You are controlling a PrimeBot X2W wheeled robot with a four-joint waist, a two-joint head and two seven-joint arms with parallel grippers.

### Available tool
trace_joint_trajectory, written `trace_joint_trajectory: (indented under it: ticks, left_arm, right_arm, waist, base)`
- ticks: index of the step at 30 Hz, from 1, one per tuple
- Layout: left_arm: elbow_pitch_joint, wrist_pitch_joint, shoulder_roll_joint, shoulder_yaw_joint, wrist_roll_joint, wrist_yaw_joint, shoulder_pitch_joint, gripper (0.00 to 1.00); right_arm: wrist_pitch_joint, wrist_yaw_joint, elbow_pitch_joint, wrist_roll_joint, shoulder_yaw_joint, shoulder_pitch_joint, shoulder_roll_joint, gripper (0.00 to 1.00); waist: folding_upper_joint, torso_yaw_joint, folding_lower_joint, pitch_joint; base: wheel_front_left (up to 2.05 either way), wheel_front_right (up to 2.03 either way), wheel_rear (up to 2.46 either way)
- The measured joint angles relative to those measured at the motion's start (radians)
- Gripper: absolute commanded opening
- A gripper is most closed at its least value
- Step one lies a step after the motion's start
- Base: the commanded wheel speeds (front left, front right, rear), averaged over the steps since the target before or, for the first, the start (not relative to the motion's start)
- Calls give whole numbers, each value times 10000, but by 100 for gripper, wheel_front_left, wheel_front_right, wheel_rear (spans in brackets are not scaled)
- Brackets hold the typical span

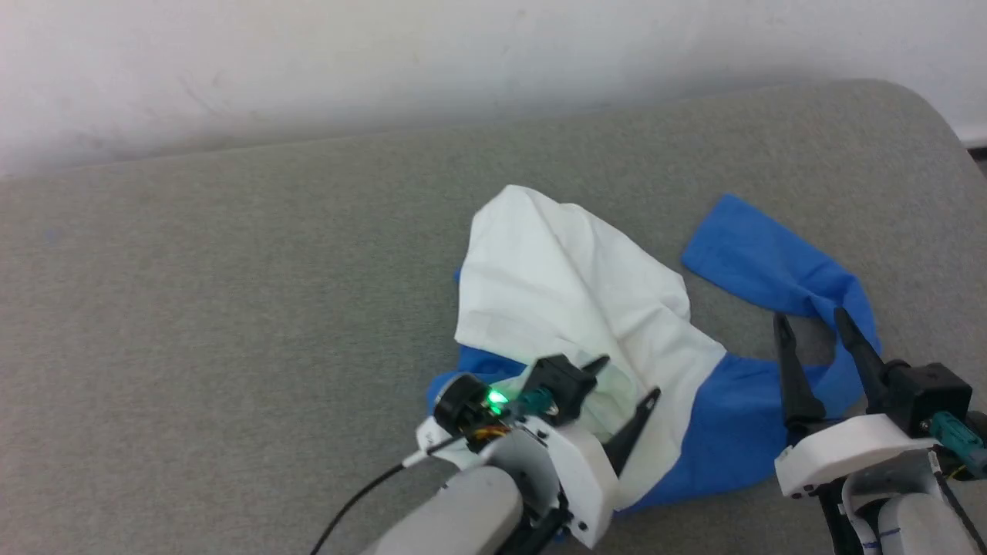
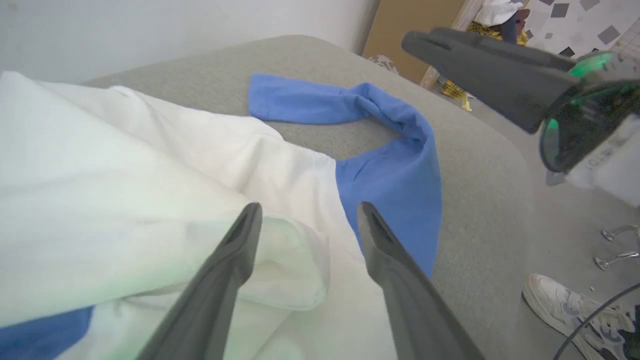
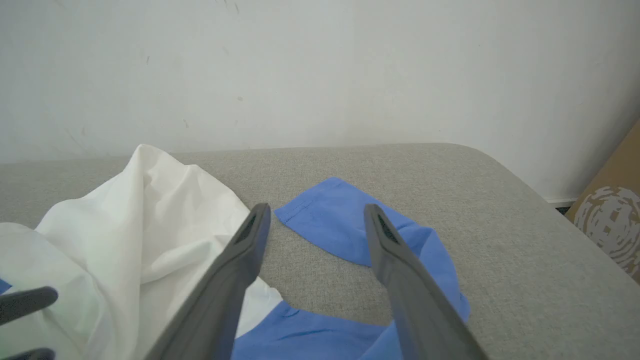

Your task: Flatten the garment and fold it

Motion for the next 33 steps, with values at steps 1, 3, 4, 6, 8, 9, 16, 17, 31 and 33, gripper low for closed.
trace_joint_trajectory:
  ticks: [1, 3, 4, 6, 8, 9, 16, 17, 31, 33]
  left_arm:
    - [-324, 6, 136, 123, -38, 155, 8, 100]
    - [-652, 63, 330, 272, -61, 309, 27, 100]
    - [-970, 203, 570, 401, -86, 441, 62, 100]
    - [-1547, 658, 1181, 616, -127, 702, 165, 100]
    - [-1908, 1386, 1835, 828, -255, 932, 280, 100]
    - [-2004, 1967, 2217, 830, -290, 991, 291, 100]
    - [-3183, 4794, 3492, 1170, -1039, 1254, 212, 100]
    - [-3342, 5160, 3492, 1177, -1283, 1151, 158, 100]
    - [-3014, 6510, 3080, 984, -1954, 1166, -389, 0]
    - [-2957, 6345, 3055, 1016, -1912, 1166, -407, 0]
  right_arm:
    - [13, 0, -4, 0, -2, 43, 2, 100]
    - [48, 0, -17, 0, 12, 77, -2, 100]
    - [84, 0, -31, -6, 23, 101, 2, 100]
    - [98, 0, -54, -8, 69, 129, 4, 100]
    - [150, 0, -82, -8, 98, 133, 10, 100]
    - [169, 0, -92, -8, 123, 134, 10, 100]
    - [161, 0, -119, 10, 173, 135, 21, 100]
    - [159, 0, -113, 10, 176, 135, 19, 100]
    - [-96, 0, 81, 33, 224, -186, 21, 100]
    - [-123, 0, 119, 33, 199, -208, 19, 100]
  waist:
    - [0, 96, 0, -85]
    - [0, 192, -1, -172]
    - [0, 284, -1, -253]
    - [0, 463, -1, -396]
    - [0, 611, -1, -510]
    - [0, 673, -1, -555]
    - [0, 757, -1, -358]
    - [0, 740, -1, -275]
    - [0, 413, 2, 1046]
    - [0, 384, 2, 1157]
  base:
    - [0, 0, 0]
    - [0, 0, 0]
    - [0, 0, 0]
    - [0, 0, 0]
    - [0, 0, 0]
    - [0, 0, 0]
    - [0, 0, 0]
    - [0, 0, 0]
    - [0, 0, 0]
    - [0, 0, 0]
